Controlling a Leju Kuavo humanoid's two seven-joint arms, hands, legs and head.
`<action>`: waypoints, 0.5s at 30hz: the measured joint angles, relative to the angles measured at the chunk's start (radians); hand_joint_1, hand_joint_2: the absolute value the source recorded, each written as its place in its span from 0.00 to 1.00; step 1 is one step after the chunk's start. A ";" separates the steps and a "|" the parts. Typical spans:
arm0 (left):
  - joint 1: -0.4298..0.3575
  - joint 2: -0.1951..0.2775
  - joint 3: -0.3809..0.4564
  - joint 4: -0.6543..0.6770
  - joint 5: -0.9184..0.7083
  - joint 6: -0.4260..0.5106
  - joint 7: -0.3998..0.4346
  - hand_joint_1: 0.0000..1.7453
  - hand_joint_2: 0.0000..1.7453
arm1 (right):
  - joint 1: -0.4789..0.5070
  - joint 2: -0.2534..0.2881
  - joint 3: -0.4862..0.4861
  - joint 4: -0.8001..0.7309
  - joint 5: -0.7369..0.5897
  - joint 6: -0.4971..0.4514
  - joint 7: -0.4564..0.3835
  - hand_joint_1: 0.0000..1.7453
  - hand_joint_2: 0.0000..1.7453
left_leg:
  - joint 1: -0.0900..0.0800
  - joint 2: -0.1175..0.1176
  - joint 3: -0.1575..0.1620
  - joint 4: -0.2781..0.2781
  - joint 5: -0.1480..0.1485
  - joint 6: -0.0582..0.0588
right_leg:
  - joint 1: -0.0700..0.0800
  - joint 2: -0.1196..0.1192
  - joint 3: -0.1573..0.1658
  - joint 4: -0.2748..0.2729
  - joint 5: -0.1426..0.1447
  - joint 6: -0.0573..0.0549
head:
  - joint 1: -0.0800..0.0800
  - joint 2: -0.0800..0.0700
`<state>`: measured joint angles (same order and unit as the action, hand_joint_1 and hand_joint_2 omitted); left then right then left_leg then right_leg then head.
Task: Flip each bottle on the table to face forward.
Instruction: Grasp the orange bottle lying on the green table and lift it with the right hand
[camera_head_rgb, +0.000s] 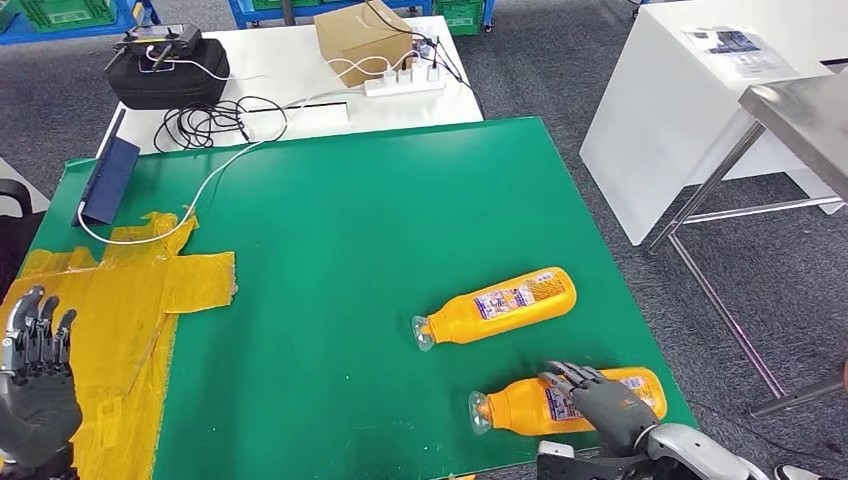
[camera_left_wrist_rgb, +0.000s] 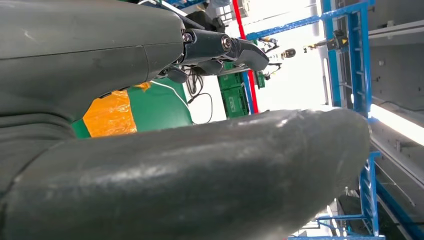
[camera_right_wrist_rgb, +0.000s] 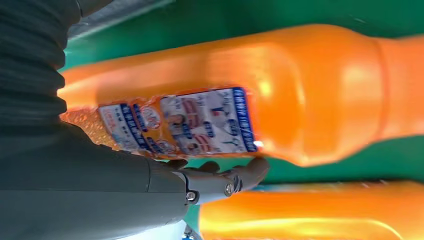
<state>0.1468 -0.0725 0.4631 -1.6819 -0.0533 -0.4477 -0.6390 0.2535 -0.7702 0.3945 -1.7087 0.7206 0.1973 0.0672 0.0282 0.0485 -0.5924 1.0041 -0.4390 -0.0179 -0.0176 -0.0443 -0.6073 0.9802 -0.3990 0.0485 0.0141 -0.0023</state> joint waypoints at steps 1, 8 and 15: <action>-0.002 0.000 0.000 0.001 0.001 0.000 0.000 0.00 0.00 | 0.005 -0.013 0.000 -0.003 -0.005 0.002 0.005 0.00 1.00 | 0.000 0.000 0.000 0.000 0.000 0.000 | 0.000 0.000 0.000 0.000 0.000 0.000 | 0.000 0.000; -0.016 0.000 -0.003 0.015 0.016 0.013 0.010 0.00 0.00 | 0.049 -0.118 0.006 -0.018 -0.060 0.016 0.070 0.00 1.00 | 0.000 0.000 0.000 0.000 0.000 0.000 | 0.000 0.000 0.000 0.000 0.000 0.000 | 0.000 0.000; -0.032 0.006 -0.015 0.033 0.032 0.014 0.021 0.00 0.00 | 0.094 -0.204 0.019 -0.022 -0.055 0.015 0.131 0.00 1.00 | 0.000 0.001 0.001 0.000 0.000 0.000 | 0.000 0.001 -0.001 0.000 0.000 0.000 | 0.000 0.000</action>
<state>0.1145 -0.0662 0.4482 -1.6493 -0.0214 -0.4334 -0.6178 0.3473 -0.9739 0.4137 -1.7311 0.6653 0.2120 0.1986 0.0277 0.0491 -0.5919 1.0043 -0.4394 -0.0178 -0.0179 -0.0430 -0.6078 0.9801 -0.3989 0.0486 0.0137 -0.0023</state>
